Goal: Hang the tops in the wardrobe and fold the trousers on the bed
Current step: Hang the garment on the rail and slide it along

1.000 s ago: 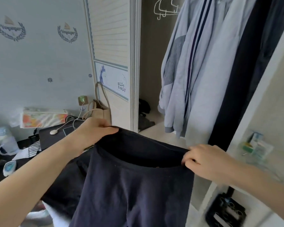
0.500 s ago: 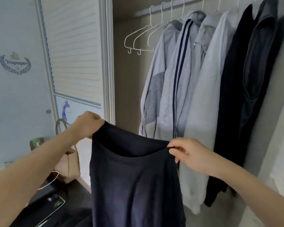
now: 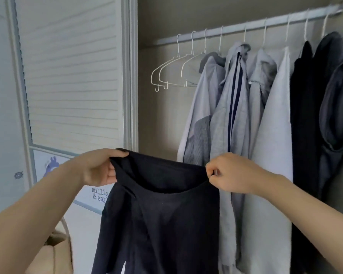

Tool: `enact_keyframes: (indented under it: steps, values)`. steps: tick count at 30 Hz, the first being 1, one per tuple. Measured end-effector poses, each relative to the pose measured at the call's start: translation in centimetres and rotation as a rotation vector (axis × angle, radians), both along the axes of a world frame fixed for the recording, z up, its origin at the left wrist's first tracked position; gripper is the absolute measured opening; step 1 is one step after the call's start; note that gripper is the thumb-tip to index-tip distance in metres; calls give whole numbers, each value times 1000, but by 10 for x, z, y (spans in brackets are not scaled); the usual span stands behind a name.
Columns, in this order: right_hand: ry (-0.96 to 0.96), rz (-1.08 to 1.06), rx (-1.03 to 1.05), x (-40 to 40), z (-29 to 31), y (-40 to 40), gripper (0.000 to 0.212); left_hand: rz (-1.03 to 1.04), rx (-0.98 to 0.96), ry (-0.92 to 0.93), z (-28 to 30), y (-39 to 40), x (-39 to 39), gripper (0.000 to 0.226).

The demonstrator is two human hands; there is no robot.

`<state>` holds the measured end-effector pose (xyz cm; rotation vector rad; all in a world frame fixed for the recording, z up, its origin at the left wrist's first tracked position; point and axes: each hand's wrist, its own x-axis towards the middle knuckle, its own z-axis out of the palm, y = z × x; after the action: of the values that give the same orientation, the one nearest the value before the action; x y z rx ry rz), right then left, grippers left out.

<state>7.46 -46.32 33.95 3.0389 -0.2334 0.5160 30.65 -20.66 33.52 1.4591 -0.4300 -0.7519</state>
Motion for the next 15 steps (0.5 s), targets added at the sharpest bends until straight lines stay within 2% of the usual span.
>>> enact_keyframes:
  steps: [3,5,6,8,12,13,15]
  values:
    - [325,-57,144,23,9,-3,35,-164,194,-97,15,-2,14,21]
    - [450,-11,215,39,19,-3,25,-154,173,-116,26,-8,19,16]
    - [432,30,271,48,27,-3,20,-111,127,-117,32,-13,22,12]
    - [256,88,403,69,50,-2,20,-30,1,-129,41,-27,23,8]
    - [-389,107,592,131,121,-7,18,42,-106,-283,53,-60,18,6]
    - [-526,85,616,145,141,-10,16,66,-109,-309,53,-66,15,6]
    - [-758,6,535,176,183,-19,13,118,-119,-373,58,-81,16,8]
